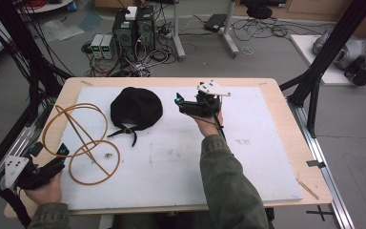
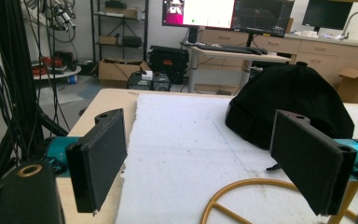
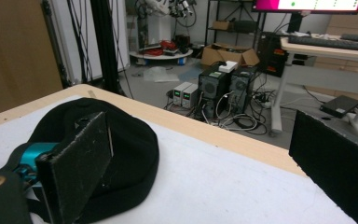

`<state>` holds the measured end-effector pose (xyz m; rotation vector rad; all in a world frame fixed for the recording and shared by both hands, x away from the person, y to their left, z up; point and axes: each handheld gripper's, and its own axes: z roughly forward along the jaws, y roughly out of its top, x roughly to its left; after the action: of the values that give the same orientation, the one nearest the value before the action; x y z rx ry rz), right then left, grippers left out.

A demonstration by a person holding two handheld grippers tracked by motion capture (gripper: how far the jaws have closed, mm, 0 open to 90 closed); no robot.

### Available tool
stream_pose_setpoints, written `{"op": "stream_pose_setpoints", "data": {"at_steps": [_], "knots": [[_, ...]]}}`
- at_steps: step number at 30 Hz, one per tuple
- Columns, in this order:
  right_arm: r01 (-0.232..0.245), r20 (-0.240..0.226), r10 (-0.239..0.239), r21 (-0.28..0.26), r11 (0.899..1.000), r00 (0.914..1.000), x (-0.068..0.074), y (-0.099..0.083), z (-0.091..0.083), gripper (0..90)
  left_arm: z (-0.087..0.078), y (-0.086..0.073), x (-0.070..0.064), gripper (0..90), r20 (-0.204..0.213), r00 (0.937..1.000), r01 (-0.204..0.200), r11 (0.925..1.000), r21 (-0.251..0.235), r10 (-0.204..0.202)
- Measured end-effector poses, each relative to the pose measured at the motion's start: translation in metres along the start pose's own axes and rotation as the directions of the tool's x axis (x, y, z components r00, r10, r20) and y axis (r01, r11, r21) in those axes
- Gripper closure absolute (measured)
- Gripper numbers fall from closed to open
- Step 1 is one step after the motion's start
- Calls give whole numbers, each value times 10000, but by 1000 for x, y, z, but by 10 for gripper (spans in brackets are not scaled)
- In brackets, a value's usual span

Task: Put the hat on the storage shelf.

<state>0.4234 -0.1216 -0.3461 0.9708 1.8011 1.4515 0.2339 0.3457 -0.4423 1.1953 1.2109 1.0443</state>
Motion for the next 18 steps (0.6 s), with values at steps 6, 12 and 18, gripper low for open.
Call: {"op": "stream_pose_setpoints", "data": {"at_steps": [6,12,18], "knots": [[78,-365,-74,123,9999,9993,23,2,27,51,-2,1,1,190,-67,10000,20,10000,-69,-20],[23,-724,-14,123,9999,9974,50,1,49,51,-2,0,2,190,-49,10000,8,10000,-59,-8],[20,-832,11,374,9993,9965,66,-1,67,51,0,0,1,190,-1,10000,-71,10000,7,71]]}}
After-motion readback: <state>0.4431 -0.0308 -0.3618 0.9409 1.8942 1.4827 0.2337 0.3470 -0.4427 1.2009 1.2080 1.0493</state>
